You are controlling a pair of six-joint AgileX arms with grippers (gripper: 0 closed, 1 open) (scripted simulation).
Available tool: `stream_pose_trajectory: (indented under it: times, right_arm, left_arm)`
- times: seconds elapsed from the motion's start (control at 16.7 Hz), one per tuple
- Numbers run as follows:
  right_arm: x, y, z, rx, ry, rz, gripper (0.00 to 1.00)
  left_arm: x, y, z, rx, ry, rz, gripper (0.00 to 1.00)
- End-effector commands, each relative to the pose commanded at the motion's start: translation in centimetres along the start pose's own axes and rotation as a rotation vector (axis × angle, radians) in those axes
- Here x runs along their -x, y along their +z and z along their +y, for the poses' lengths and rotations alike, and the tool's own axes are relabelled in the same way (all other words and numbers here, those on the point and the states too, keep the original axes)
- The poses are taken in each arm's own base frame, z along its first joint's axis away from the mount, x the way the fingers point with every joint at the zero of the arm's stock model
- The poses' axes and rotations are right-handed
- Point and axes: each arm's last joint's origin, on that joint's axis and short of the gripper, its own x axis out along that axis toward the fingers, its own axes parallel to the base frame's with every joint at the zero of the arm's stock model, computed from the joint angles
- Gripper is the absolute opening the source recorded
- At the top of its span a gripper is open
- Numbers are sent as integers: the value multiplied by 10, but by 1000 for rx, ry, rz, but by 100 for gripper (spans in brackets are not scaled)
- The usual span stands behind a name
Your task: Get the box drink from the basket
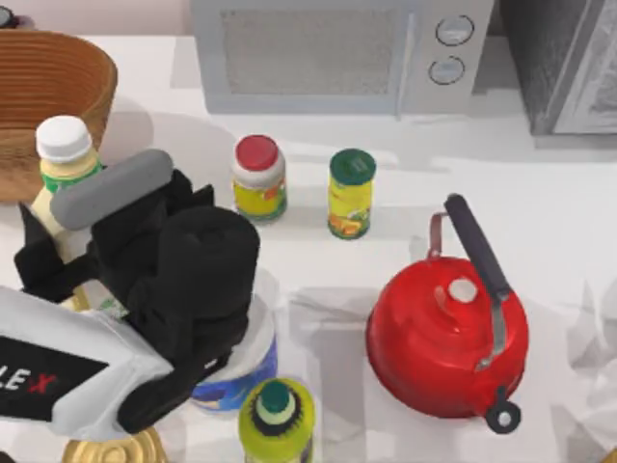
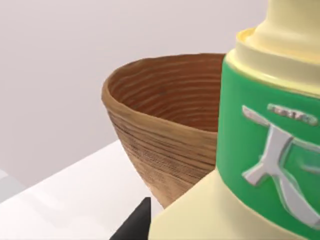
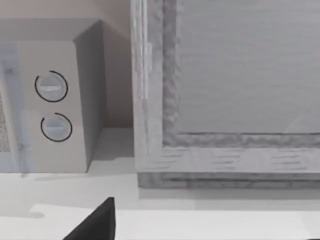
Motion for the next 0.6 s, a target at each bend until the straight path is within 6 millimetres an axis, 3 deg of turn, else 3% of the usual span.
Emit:
stream_pose_trajectory:
  times: [0.6]
  right_arm:
    - [0,0,0,0,0,0,100]
  left_arm:
    - [1,-9,26,107,-80,-49,0]
